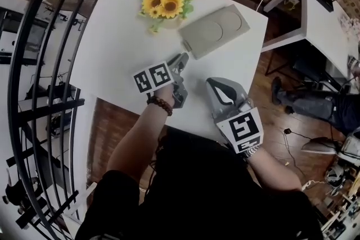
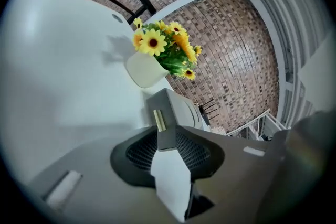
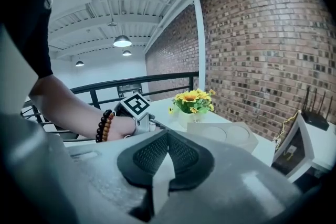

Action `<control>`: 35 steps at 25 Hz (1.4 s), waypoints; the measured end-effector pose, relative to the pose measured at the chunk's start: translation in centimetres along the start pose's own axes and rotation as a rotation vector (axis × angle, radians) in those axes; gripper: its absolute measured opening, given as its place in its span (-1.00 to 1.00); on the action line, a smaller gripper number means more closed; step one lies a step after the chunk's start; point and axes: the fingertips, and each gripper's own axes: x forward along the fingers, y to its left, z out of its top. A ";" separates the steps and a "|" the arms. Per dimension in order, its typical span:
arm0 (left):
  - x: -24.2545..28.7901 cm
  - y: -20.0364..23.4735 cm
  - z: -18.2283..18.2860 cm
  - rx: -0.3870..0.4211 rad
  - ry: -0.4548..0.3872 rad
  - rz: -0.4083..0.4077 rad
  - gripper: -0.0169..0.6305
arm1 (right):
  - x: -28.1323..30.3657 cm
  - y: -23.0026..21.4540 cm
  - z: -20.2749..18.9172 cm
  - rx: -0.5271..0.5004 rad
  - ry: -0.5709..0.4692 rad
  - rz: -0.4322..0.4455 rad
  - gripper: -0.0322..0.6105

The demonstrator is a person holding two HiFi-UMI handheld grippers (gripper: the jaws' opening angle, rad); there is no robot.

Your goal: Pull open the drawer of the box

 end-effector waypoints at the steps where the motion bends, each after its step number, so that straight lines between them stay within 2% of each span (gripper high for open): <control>1: 0.5 0.2 0.2 -0.019 0.002 -0.008 -0.59 | 0.3 -0.2 0.0 0.003 0.004 -0.002 -0.92; 17: 4.2 1.9 0.8 -0.206 0.029 -0.081 -0.59 | 2.7 -1.5 -0.5 0.034 0.043 -0.016 -0.92; 21: 4.3 1.5 1.0 -0.237 0.018 -0.118 -0.73 | 2.9 -1.7 -0.4 0.034 0.042 -0.016 -0.92; 26: 4.3 1.7 1.0 -0.241 0.019 -0.119 -0.77 | 3.1 -1.6 -0.5 0.034 0.040 -0.008 -0.92; 35: 2.1 2.8 0.9 -0.230 0.006 -0.056 -0.79 | 2.4 -0.9 0.0 0.020 0.019 0.006 -0.92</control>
